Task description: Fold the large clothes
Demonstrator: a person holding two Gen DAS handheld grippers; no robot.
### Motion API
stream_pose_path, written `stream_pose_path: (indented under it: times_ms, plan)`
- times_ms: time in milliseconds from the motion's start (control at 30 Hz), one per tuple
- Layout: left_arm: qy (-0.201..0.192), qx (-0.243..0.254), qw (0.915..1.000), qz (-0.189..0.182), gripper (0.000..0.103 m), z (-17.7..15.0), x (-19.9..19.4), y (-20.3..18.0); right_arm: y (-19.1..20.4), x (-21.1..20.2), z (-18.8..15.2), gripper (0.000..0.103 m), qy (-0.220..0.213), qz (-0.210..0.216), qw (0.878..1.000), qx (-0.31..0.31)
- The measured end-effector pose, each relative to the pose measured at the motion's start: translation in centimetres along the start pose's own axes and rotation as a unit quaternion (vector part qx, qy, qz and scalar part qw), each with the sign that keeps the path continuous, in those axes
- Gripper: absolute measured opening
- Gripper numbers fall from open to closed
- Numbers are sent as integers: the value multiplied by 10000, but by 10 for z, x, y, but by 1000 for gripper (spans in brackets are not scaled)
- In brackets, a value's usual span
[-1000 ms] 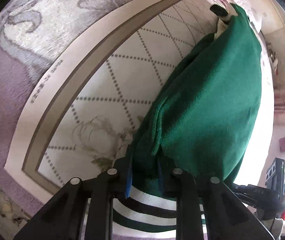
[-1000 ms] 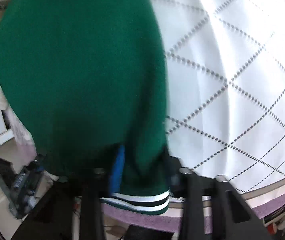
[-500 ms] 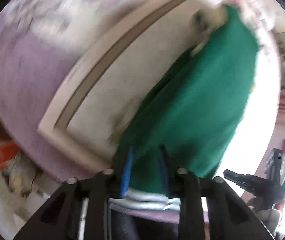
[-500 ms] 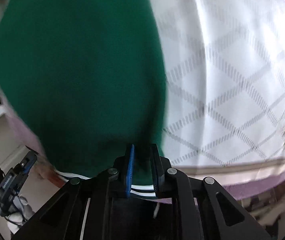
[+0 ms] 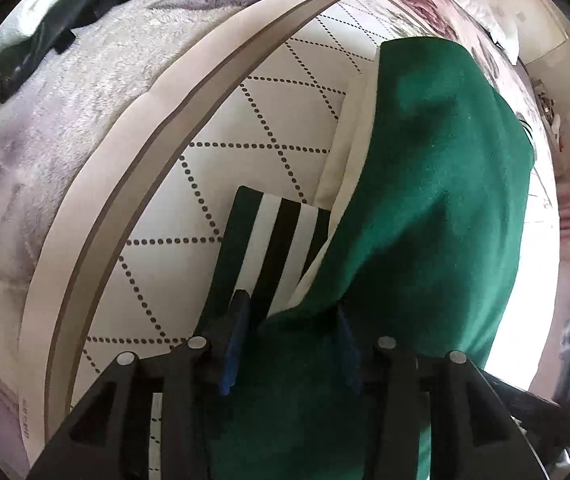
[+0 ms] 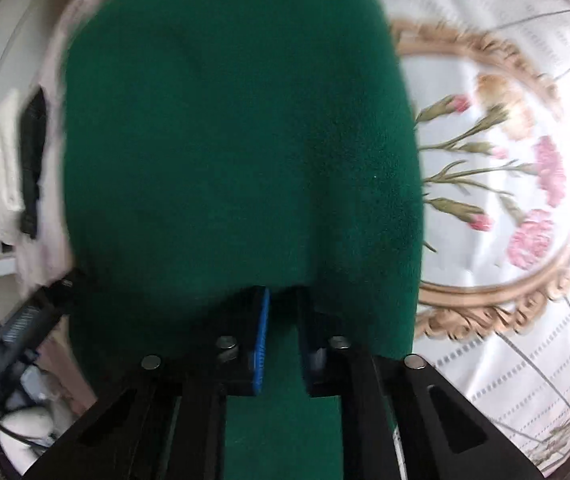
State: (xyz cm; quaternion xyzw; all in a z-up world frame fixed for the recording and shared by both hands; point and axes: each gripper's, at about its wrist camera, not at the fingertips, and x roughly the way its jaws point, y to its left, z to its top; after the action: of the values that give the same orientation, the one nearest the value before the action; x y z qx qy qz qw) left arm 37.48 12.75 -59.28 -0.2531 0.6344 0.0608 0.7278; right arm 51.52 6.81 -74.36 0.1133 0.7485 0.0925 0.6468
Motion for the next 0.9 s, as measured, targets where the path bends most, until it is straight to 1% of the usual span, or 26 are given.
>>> stream_pose_path:
  times_ms: [67,100,133,167,200,233,267,300,333,400,433,467,500,533,567,633,667,700,733,767,800,833,867,900]
  plan:
    - [-12,82,9999,102,37,2,-17,-9,-2,-2,4,12,163,-134,9996,-160]
    - [-114,149,9998,120,37,3,-30,-16,-4,-9,6,12,244,-111,9995,-158]
    - [-250,170,9995,93,37,5,-43,-22,-10,-20,8,12,204,23,9997,-104]
    - [-383,148,9992,30,37,10,-51,-27,-13,-28,10,13,132,102,9998,-60]
    - [-535,146,9984,-85,37,21,-57,-36,-20,-41,16,14,-48,209,9998,13]
    - [-635,171,9977,-146,37,36,-55,-45,-26,-52,24,15,-284,300,9991,75]
    - [-683,181,9973,-174,37,51,-47,-51,-29,-57,33,15,-440,320,9985,109]
    - [-631,186,9975,-256,37,69,-32,-58,-36,-63,47,15,-716,339,9966,210]
    - [-492,141,9984,-254,37,85,-14,-60,-44,-64,62,15,-947,397,9941,356]
    - [-51,79,9999,-102,43,108,30,-59,-55,-60,89,15,-1209,383,9904,556]
    - [79,102,9999,-52,46,114,45,-60,-61,-50,105,15,-1218,247,9905,583]
    - [39,269,9996,-17,49,120,51,-64,-63,-40,114,15,-1099,132,9924,529]
    - [1,410,9992,29,50,121,49,-66,-66,-32,122,15,-968,86,9941,471]
    - [7,547,9985,63,50,122,44,-70,-71,-31,124,15,-938,98,9944,476]
    - [11,650,9979,48,49,120,33,-70,-75,-34,120,15,-969,114,9942,461]
    - [-70,665,9978,-34,49,111,6,-64,-72,-52,112,15,-875,140,9957,264]
    - [-146,668,9976,-81,47,103,-11,-58,-77,-58,93,16,-809,210,9961,269]
    - [-229,667,9974,-156,49,89,-32,-51,-91,-70,75,17,-760,330,9959,359]
    - [-298,666,9971,-224,49,71,-53,-44,-96,-82,62,18,-717,407,9958,395]
    - [-324,663,9969,-274,49,52,-70,-34,-100,-91,38,18,-672,470,9958,396]
    - [-304,654,9969,-314,51,40,-78,-26,-102,-100,12,20,-637,482,9961,362]
    - [-229,622,9973,-328,53,20,-88,-15,-106,-107,-18,30,-517,446,9972,306]
    - [-111,544,9980,-314,53,-2,-98,-3,-84,-106,-48,41,-356,361,9983,301]
    - [-6,492,9983,-308,53,-13,-98,7,-87,-106,-76,43,-213,293,9988,314]
